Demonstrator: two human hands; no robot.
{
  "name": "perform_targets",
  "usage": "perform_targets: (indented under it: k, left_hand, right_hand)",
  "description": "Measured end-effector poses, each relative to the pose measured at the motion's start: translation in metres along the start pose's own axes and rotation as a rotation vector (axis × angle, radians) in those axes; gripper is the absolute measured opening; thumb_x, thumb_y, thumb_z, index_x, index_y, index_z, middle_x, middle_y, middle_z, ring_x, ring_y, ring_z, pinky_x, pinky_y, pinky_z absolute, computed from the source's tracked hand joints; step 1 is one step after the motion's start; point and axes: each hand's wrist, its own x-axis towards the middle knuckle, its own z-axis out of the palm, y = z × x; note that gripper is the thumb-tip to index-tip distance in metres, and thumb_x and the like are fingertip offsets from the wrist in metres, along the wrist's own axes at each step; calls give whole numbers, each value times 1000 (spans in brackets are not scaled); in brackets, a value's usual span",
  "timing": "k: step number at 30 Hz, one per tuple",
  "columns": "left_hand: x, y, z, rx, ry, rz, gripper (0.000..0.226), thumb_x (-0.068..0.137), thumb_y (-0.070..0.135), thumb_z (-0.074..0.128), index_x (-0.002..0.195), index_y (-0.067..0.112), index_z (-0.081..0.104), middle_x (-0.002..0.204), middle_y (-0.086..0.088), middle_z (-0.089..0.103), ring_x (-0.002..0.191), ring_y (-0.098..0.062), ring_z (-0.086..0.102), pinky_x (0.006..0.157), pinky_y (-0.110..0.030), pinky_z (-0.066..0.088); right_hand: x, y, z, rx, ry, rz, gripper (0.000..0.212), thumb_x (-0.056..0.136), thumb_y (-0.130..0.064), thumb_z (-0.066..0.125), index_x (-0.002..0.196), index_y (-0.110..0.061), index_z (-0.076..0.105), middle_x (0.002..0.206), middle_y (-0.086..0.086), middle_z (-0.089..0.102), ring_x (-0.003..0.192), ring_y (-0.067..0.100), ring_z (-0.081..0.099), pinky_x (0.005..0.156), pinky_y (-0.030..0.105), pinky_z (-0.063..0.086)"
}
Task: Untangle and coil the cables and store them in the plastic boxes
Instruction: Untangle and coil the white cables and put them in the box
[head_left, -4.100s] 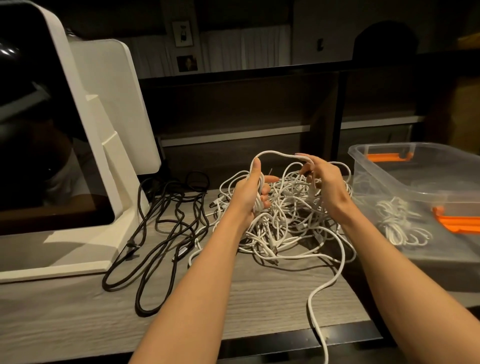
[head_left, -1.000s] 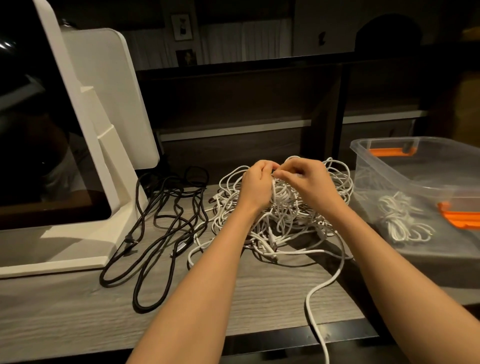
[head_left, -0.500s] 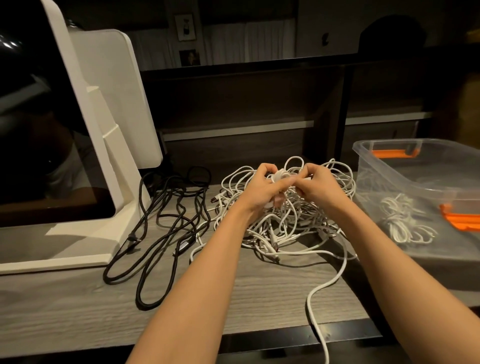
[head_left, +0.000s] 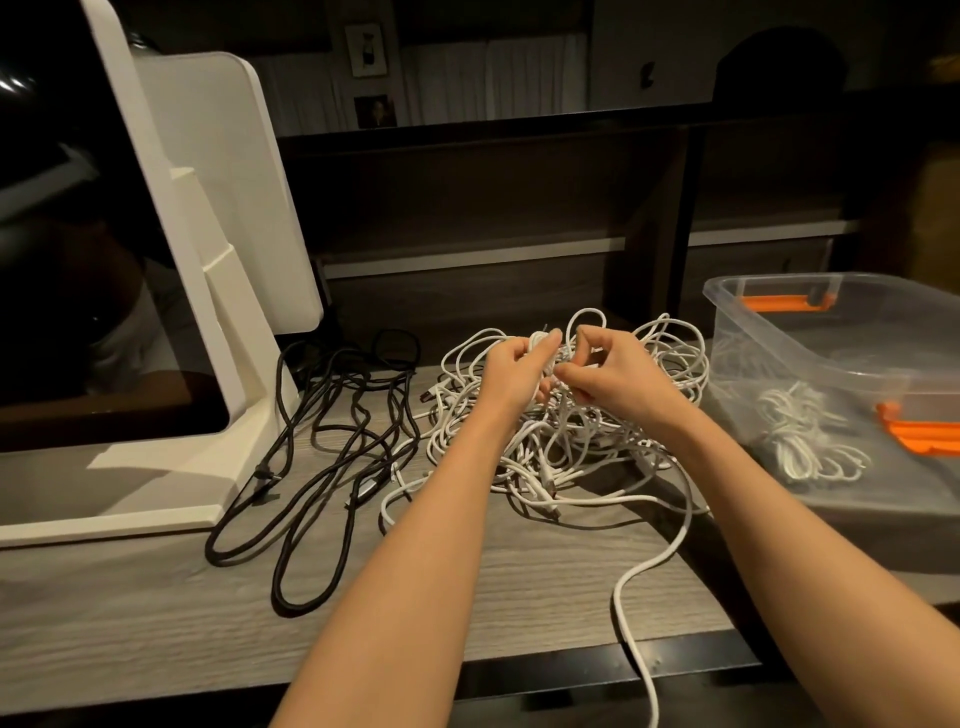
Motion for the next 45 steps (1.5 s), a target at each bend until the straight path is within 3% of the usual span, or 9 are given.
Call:
perform_targets:
  k: [4, 8, 10, 15, 21, 25, 29, 35, 45]
  left_hand:
    - [1, -1, 0, 30, 41, 47, 43, 100, 36, 50, 67, 9, 50, 56, 0, 47, 46, -7, 45, 46, -19, 38]
    - [0, -4, -1, 80, -9, 21, 56, 102, 44, 41, 100, -8, 64, 67, -7, 57, 51, -7, 51, 52, -19, 44]
    - [0, -3, 0, 93, -33, 27, 56, 103, 43, 38, 100, -6, 64, 68, -2, 56, 53, -3, 53, 53, -17, 45]
    - [-4, 6, 2, 3, -32, 64, 51, 107, 33, 31, 67, 11, 55, 61, 1, 53, 47, -3, 52, 48, -18, 44]
    - [-5, 7, 1, -114, -16, 41, 34, 106, 30, 33, 81, 12, 45, 69, -3, 50, 49, -7, 48, 43, -18, 40]
    - [-6, 5, 0, -75, -37, 52, 33, 105, 32, 39, 77, 14, 46, 70, -2, 50, 51, -5, 51, 45, -18, 43]
    - [-4, 3, -3, -77, -101, 45, 35, 101, 34, 49, 74, 12, 51, 64, -2, 53, 51, -11, 51, 49, -21, 46]
    - [-7, 4, -7, -89, -158, 71, 18, 100, 21, 53, 94, 5, 61, 73, -2, 62, 55, -5, 59, 52, -17, 48]
    - [-4, 6, -8, 100, -161, 109, 9, 98, 15, 55, 99, 9, 49, 89, -7, 56, 71, -11, 58, 62, -20, 52]
  right_hand:
    - [-4, -3, -3, 132, -39, -49, 9, 89, -5, 64, 88, 0, 56, 62, 2, 65, 57, 10, 61, 55, 19, 48]
    - [-2, 1, -6, 185, -132, 5, 16, 92, -9, 58, 104, 1, 61, 82, 13, 68, 72, 18, 63, 67, 21, 50]
    - [-2, 3, -6, 177, -163, 11, 15, 94, -14, 56, 100, -4, 65, 77, 4, 67, 69, 13, 59, 65, 23, 45]
    - [-4, 0, -6, 45, -179, 20, 26, 97, -29, 50, 87, -11, 65, 59, -13, 61, 52, 4, 42, 53, 21, 33]
    - [-1, 1, -1, 13, -101, 29, 22, 95, -25, 56, 79, -10, 57, 58, -11, 59, 56, 12, 38, 53, 23, 32]
    - [1, 2, -8, -56, -141, 64, 24, 93, -30, 58, 76, -13, 55, 79, 12, 57, 66, 22, 43, 63, 34, 38]
    - [2, 4, -11, -90, -165, 85, 22, 93, -27, 59, 77, -12, 54, 86, 25, 62, 59, 15, 45, 55, 23, 39]
    - [0, 7, -12, -54, -140, 86, 23, 94, -29, 56, 79, -11, 55, 64, -4, 52, 59, 10, 44, 58, 25, 39]
    - [4, 14, -8, -79, -52, 82, 26, 95, -32, 54, 81, -10, 53, 72, 4, 49, 66, 16, 45, 65, 31, 44]
